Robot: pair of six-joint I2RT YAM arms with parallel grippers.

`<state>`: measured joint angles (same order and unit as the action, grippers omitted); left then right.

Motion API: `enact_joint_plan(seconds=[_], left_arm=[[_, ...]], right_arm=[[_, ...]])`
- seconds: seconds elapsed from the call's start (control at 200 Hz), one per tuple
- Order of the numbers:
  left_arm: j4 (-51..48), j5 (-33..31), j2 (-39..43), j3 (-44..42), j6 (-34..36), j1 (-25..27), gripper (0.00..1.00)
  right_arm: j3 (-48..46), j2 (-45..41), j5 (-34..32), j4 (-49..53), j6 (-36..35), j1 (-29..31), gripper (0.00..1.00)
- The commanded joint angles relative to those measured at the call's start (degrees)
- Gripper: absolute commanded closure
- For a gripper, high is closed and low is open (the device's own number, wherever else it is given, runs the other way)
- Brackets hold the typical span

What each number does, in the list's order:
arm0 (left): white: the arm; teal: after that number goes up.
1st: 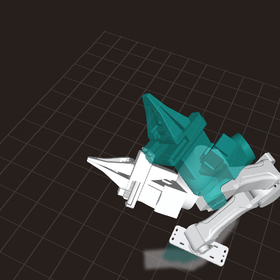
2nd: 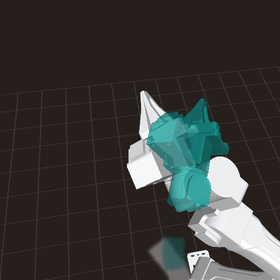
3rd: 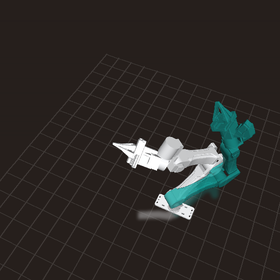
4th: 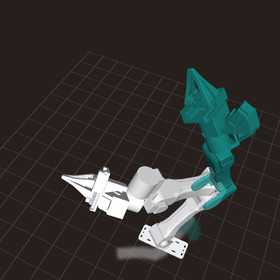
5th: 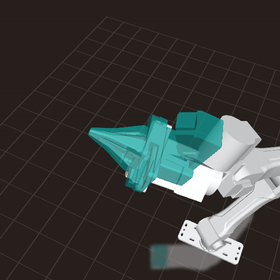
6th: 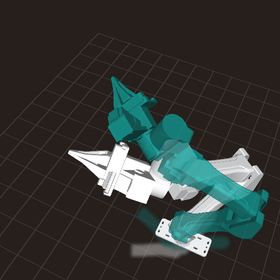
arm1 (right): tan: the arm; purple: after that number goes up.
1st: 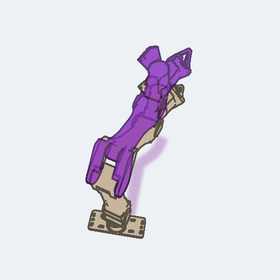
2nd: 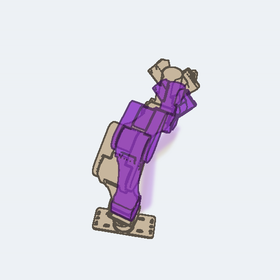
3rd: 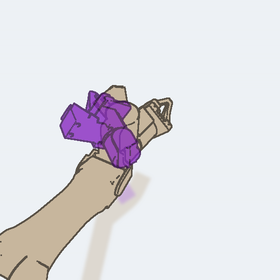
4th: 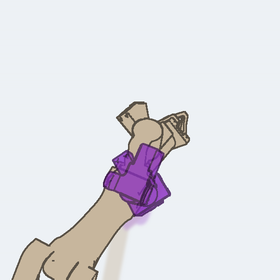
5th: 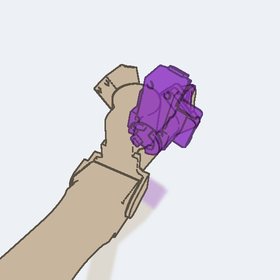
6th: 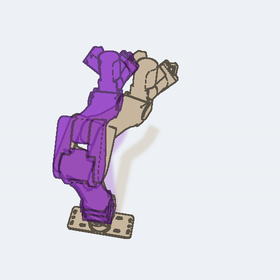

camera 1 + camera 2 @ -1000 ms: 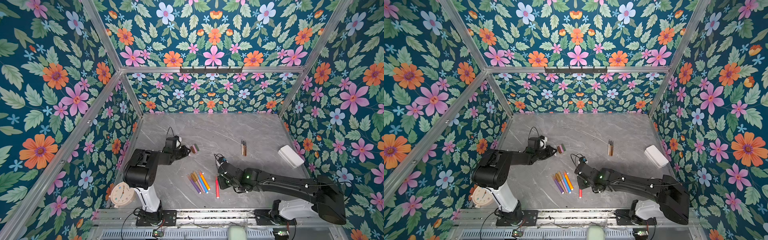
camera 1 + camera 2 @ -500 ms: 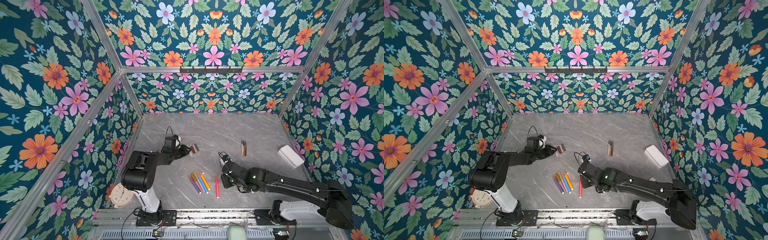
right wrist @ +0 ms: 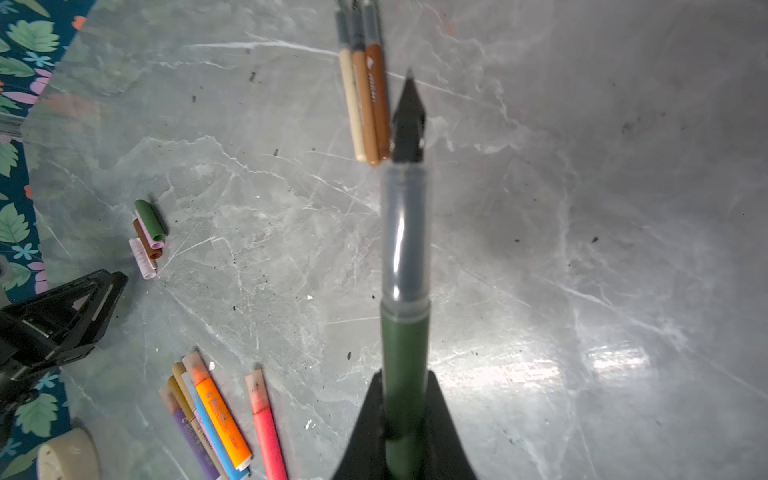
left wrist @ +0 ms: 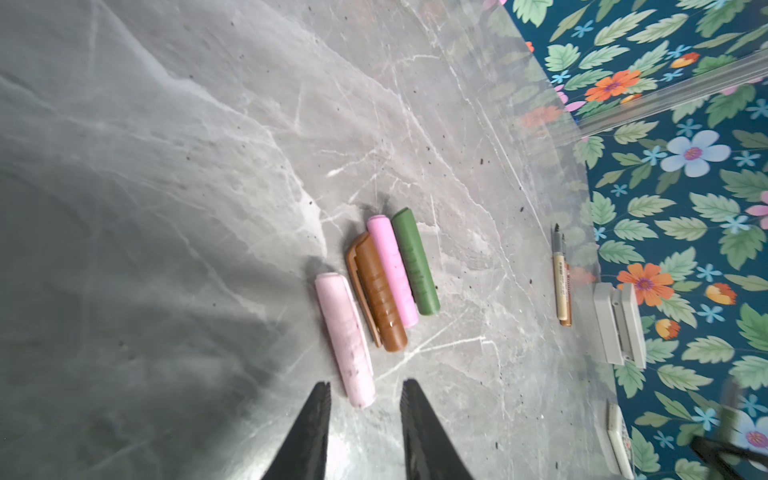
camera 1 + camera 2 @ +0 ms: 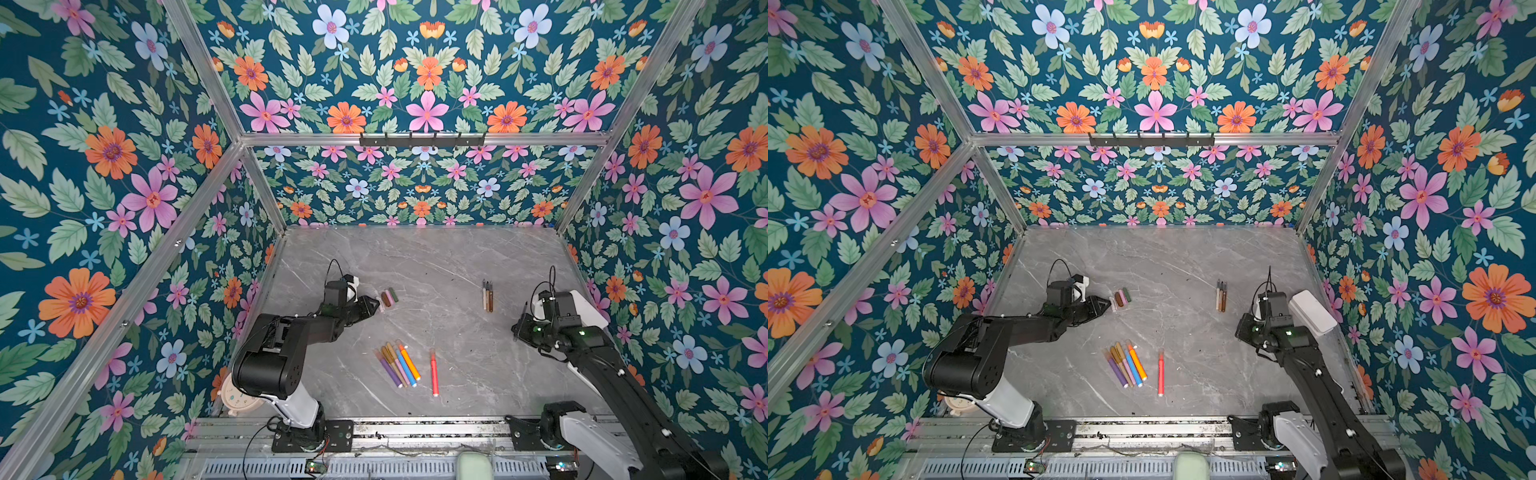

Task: Open the pen caps
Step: 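Drop the pink cap on the cap pile while the right carries the pen away, then lay the green pen beside the uncapped pens with the right gripper and release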

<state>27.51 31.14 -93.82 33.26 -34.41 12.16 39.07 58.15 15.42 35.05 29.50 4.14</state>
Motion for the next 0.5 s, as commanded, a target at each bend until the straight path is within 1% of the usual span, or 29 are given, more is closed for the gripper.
enact_joint_plan(seconds=[0.0, 0.06, 0.155, 0.21, 0.355, 0.445, 0.46, 0.495], left_arm=[[6.1, 2.7, 0.5, -0.8, -0.8, -0.2, 0.68], [6.8, 3.2, 0.7, -1.0, -1.3, -0.4, 0.68], [6.8, 3.6, 1.3, -1.0, -1.4, -0.6, 0.68], [6.7, 3.5, 1.7, -1.2, -1.4, -0.6, 0.68], [5.9, 3.4, 2.1, -1.1, -1.4, -0.6, 0.68], [4.5, 2.8, 3.2, -0.9, -1.2, -0.6, 0.68], [4.3, 2.7, 3.3, -0.9, -1.1, -0.6, 0.68], [4.0, 2.5, 3.7, -0.9, -1.0, -0.6, 0.68]], right_arm=[[3.4, 8.3, 8.9, -1.6, -5.1, -1.3, 1.0], [5.8, 13.0, 8.6, -3.6, -5.8, -1.3, 1.0], [10.6, 19.1, 2.3, -4.8, -7.6, -1.3, 1.0], [13.6, 23.1, 0.0, -4.8, -8.7, -1.4, 1.0], [19.5, 32.6, 0.1, -5.2, -9.1, -1.4, 1.0], [21.9, 36.3, -1.5, -5.5, -9.5, -1.4, 1.0], [22.5, 38.4, -1.6, -5.4, -9.6, -1.4, 1.0], [23.6, 40.1, -1.9, -5.1, -9.9, -1.4, 1.0]])
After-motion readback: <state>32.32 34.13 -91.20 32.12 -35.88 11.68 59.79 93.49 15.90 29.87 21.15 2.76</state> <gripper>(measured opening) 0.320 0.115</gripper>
